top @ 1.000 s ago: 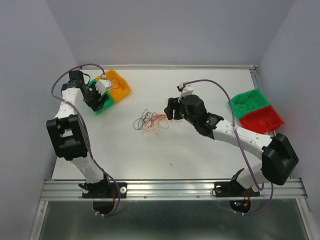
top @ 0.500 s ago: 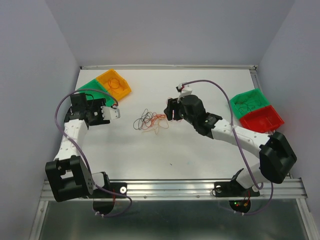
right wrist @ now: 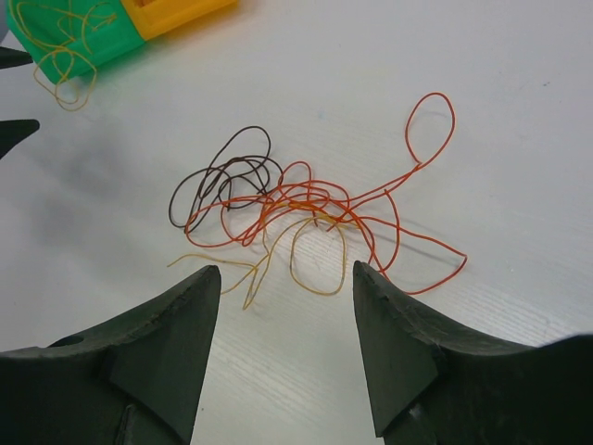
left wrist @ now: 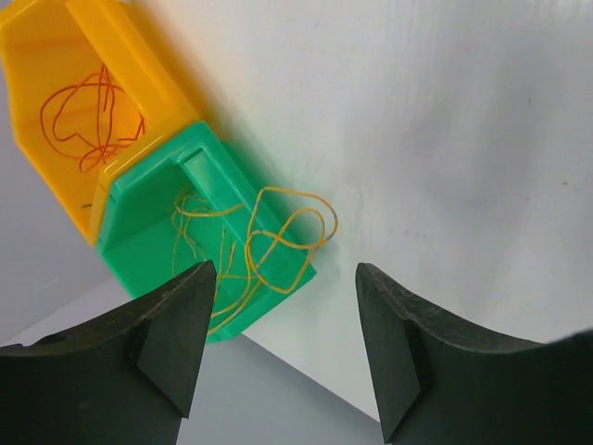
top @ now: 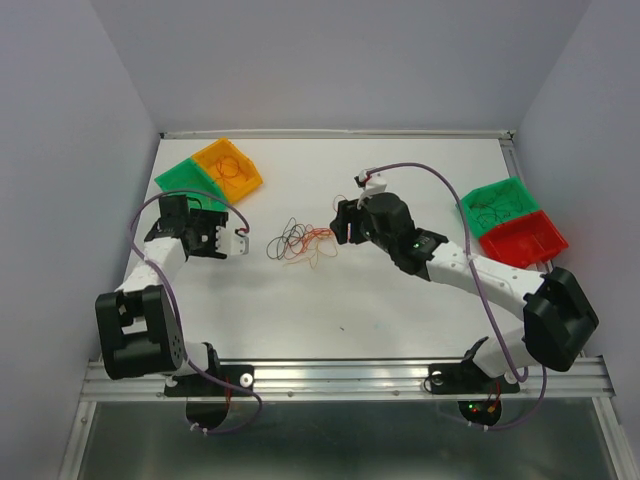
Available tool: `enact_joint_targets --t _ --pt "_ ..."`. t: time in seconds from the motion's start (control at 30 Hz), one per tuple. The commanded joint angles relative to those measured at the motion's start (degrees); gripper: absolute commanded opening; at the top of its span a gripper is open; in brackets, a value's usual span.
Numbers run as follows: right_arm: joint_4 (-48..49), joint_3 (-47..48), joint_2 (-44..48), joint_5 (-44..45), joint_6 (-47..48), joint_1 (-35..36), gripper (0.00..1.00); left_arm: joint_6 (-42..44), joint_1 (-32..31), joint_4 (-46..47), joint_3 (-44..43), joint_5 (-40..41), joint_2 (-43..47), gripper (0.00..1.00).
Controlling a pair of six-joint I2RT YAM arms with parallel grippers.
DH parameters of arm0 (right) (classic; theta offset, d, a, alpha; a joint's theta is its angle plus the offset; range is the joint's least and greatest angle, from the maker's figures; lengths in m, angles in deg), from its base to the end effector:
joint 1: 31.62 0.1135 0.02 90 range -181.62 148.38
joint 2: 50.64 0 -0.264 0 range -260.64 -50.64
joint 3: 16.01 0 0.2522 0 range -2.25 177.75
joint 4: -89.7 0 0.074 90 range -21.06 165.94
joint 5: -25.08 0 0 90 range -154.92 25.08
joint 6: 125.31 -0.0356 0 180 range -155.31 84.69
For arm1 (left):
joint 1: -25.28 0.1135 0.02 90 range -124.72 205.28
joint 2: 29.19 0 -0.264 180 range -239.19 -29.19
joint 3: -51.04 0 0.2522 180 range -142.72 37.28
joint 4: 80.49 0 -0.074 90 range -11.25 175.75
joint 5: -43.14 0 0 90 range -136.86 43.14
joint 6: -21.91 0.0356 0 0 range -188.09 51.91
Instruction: Untangle the cables
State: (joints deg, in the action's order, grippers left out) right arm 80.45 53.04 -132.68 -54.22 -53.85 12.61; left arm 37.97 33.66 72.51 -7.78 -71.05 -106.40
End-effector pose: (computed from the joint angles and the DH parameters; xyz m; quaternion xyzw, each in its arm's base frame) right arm 0.2411 0.2255 0.2770 -0.1331 0.8175 0.2230 0.5141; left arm 0.2748 0.0257 0.2156 0.7334 0.5355 0.2071 0.3639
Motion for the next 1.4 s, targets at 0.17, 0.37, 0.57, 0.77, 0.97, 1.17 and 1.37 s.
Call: enact_joint_targets --t 0.17,0.37,0.57,0.77,0.97,1.17,1.37 --pt "2.52 -1.06 1.62 -0.94 1.32 -0.20 0.64 -0.24 -1.53 5.84 -3.81 0.19 -6.02 0.72" --pt "2.69 -0.97 1.44 -1.47 1.41 -0.28 0.64 -0.50 -2.14 8.31 -3.81 2.91 -9.00 0.71" --pt "2.87 -1.15 1.71 -1.91 1.41 -0.20 0.64 0.81 -2.14 11.28 -1.35 3.97 -8.31 0.77" --pt "2.96 -1.15 1.53 -2.44 1.23 -0.28 0.64 1.43 -2.23 15.69 2.25 5.29 -7.00 0.77" --pt "3.04 -1.06 1.71 -2.79 1.14 -0.28 0.64 2.75 -2.14 19.56 6.73 4.85 -2.69 0.82" --pt "3.13 -1.15 1.53 -3.23 1.23 -0.28 0.64 3.36 -2.05 20.97 9.11 5.20 0.04 0.82" --pt "3.22 -1.23 1.62 -3.75 1.14 -0.20 0.64 4.15 -2.05 20.36 8.76 5.64 -2.94 0.79"
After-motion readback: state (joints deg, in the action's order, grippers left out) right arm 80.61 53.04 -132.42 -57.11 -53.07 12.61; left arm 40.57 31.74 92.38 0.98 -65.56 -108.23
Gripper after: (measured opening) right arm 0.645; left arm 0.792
